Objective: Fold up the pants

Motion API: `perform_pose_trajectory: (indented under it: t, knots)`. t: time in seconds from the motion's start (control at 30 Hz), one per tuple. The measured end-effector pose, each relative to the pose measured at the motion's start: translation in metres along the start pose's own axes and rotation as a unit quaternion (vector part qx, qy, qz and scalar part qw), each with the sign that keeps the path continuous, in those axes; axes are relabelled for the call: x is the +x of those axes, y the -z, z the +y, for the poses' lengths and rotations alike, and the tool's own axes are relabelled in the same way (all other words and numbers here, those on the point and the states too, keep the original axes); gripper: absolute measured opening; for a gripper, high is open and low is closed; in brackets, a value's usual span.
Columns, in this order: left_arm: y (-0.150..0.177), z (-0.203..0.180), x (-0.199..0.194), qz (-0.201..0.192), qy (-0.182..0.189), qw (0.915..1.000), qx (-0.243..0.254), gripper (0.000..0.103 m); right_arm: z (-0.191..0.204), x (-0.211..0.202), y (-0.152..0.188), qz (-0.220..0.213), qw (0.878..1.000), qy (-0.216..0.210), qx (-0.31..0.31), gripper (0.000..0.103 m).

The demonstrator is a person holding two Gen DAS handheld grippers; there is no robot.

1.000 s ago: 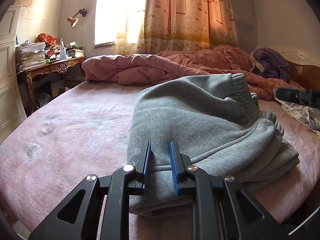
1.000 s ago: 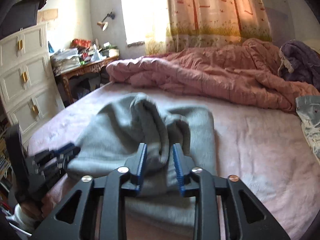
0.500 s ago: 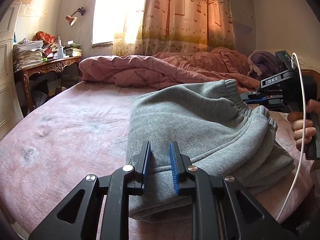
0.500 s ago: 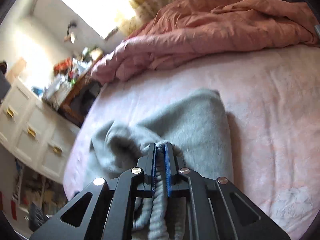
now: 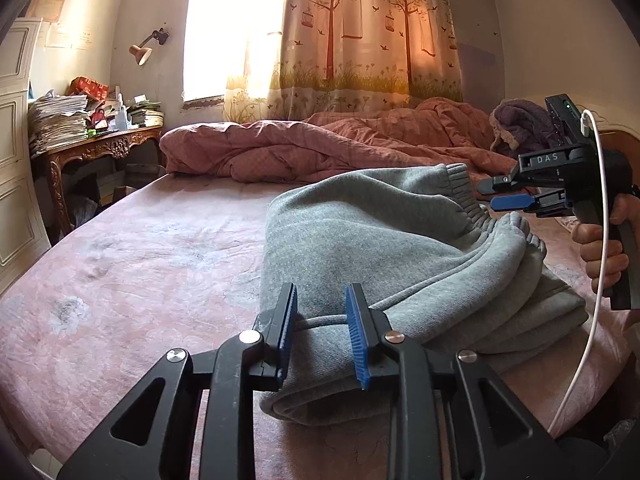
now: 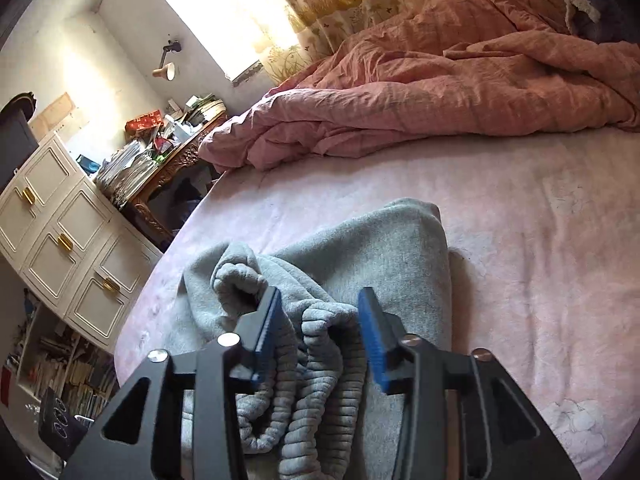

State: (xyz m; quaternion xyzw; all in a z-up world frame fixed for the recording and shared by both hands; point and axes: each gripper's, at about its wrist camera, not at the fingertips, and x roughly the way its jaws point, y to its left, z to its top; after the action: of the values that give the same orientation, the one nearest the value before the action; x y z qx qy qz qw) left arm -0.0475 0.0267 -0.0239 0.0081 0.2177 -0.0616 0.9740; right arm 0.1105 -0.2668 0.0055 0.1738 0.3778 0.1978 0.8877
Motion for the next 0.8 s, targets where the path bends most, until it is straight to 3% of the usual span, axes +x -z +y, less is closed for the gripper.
perform_pose_trajectory:
  t: [0.07, 0.13, 0.23, 0.4, 0.47, 0.5, 0.57, 0.63, 0.73, 0.8]
  knots:
    - [0.0, 0.0, -0.001, -0.001, -0.001, 1.0, -0.002, 0.028, -0.001, 0.008, 0.002, 0.032, 0.999, 0.016, 0.0, 0.04]
    - [0.001, 0.0, -0.001, 0.001, -0.003, 1.0, -0.004, 0.029, -0.006, 0.016, 0.007, 0.056, 0.998, -0.014, 0.014, 0.02]
    - [0.002, 0.0, -0.001, 0.002, -0.004, 1.0, -0.005, 0.03, -0.012, 0.023, 0.01, 0.059, 0.997, -0.031, 0.028, 0.019]
    - [0.004, -0.005, 0.005, 0.009, -0.011, 0.9999, 0.007, 0.032, -0.034, 0.049, -0.001, 0.07, 0.988, -0.071, 0.117, 0.019]
    - [0.004, -0.004, 0.005, 0.011, -0.004, 0.9999, 0.001, 0.033, -0.044, 0.042, 0.0, 0.039, 0.98, -0.083, 0.179, 0.01]
    - [0.004, -0.003, 0.006, 0.012, -0.002, 0.9999, -0.002, 0.035, -0.04, 0.029, -0.002, 0.008, 0.982, -0.083, 0.172, 0.009]
    - [0.007, -0.003, 0.008, 0.014, 0.002, 0.9998, -0.011, 0.039, -0.02, 0.003, -0.007, -0.061, 0.99, -0.071, 0.103, 0.008]
    - [0.008, -0.003, 0.01, 0.016, 0.002, 0.9998, -0.014, 0.039, 0.003, -0.005, -0.009, -0.079, 0.995, -0.043, 0.039, 0.008]
    - [0.007, -0.007, 0.011, 0.014, 0.005, 0.9998, -0.012, 0.04, -0.002, 0.035, -0.01, -0.005, 0.998, 0.048, 0.044, 0.008]
    - [0.009, -0.01, 0.009, 0.012, 0.009, 0.9999, -0.006, 0.042, -0.021, 0.063, -0.002, 0.022, 0.996, 0.062, 0.064, 0.008]
